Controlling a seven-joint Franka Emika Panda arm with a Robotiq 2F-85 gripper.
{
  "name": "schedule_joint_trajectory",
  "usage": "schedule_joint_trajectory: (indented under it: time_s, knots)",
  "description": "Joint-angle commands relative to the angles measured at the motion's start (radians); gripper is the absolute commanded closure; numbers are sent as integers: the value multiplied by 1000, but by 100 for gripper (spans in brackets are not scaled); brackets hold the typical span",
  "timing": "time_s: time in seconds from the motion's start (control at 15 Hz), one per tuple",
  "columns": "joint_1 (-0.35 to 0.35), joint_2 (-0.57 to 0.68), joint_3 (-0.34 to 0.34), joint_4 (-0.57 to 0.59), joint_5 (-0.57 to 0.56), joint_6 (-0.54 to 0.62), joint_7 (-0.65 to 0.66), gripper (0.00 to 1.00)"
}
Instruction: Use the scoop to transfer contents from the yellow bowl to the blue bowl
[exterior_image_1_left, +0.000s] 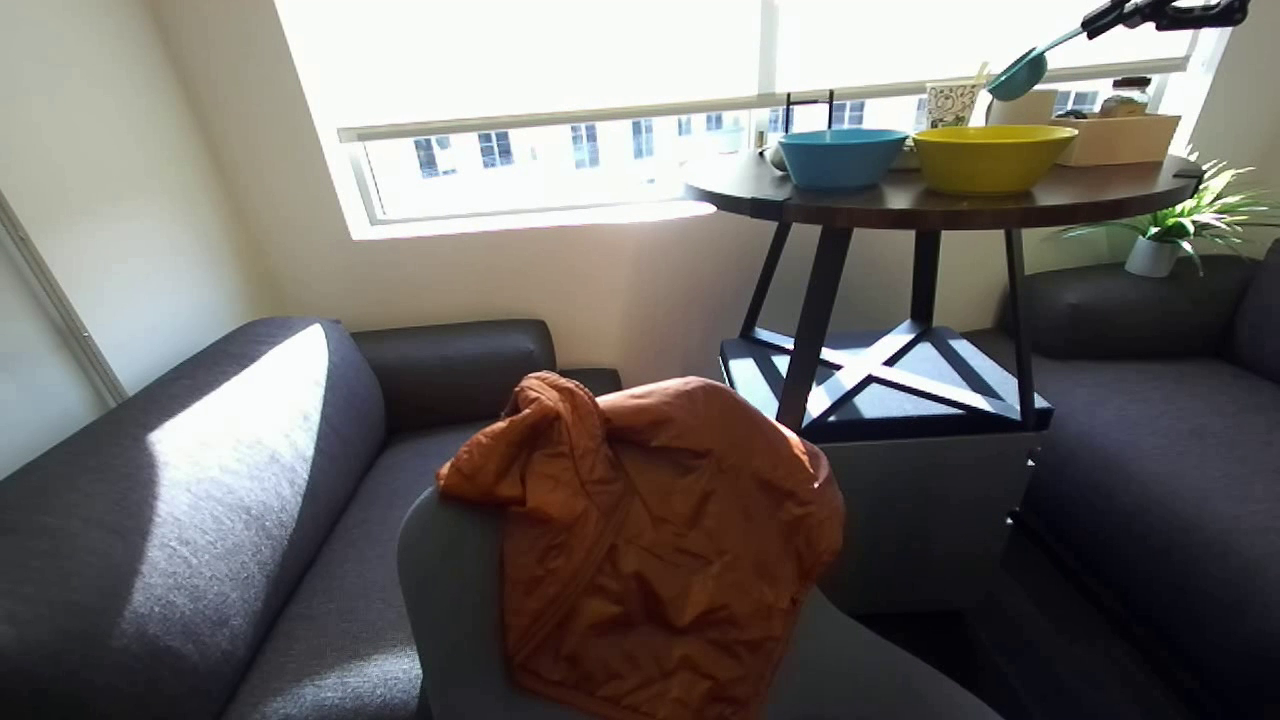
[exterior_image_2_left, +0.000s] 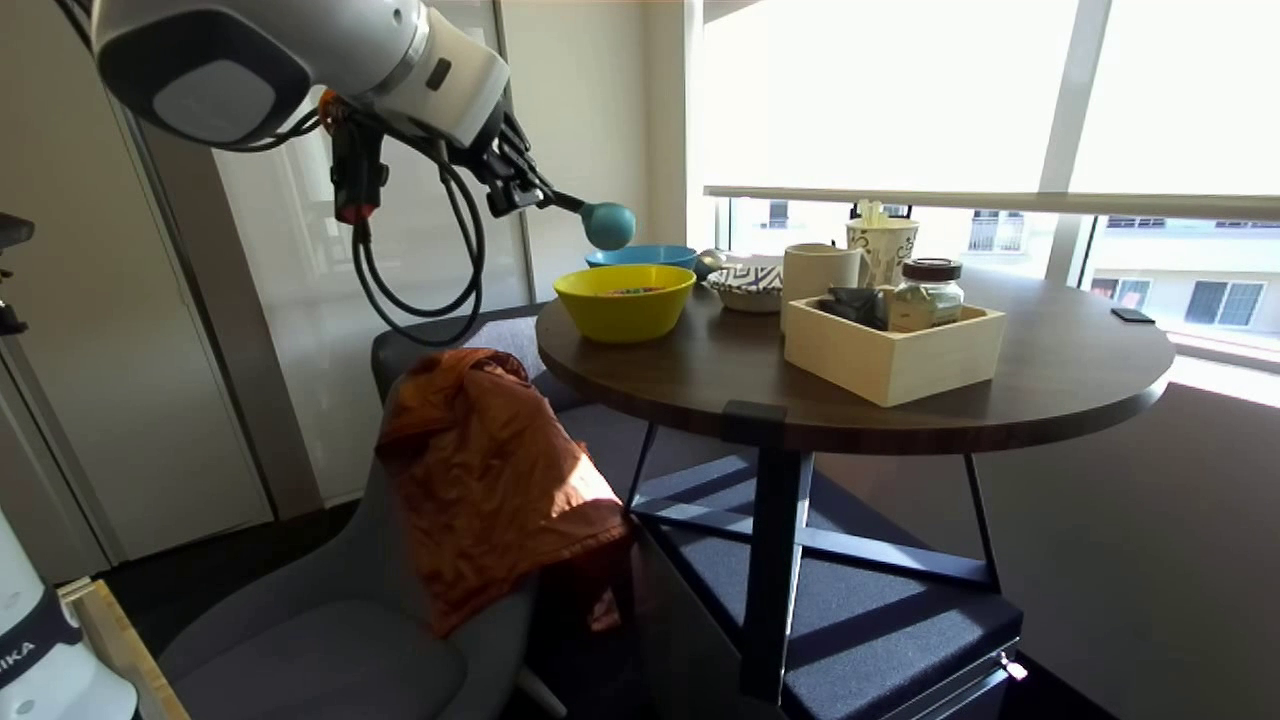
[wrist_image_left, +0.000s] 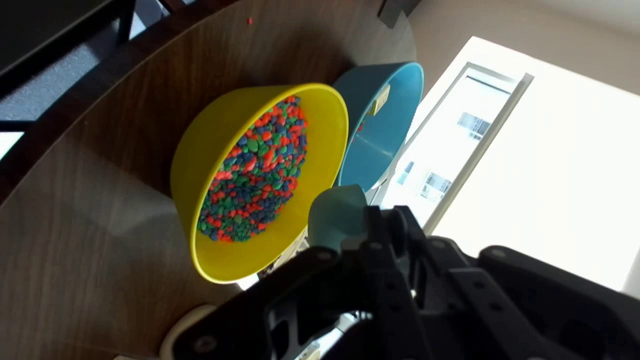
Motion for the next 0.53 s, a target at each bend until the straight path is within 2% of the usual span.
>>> schedule_joint_trajectory:
  time_s: [0.0, 0.07, 0.27, 0.4, 0.47]
  knots:
    - [-106, 92, 124, 74, -1, -146, 40, 98]
    - [-187, 150, 201, 106, -34, -186, 89, 98]
    - [-351, 243, 360, 228, -99, -281, 178, 98]
    - [-459, 290, 440, 327, -186, -404, 238, 98]
    - [-489, 313, 454, 389, -222, -500, 253, 98]
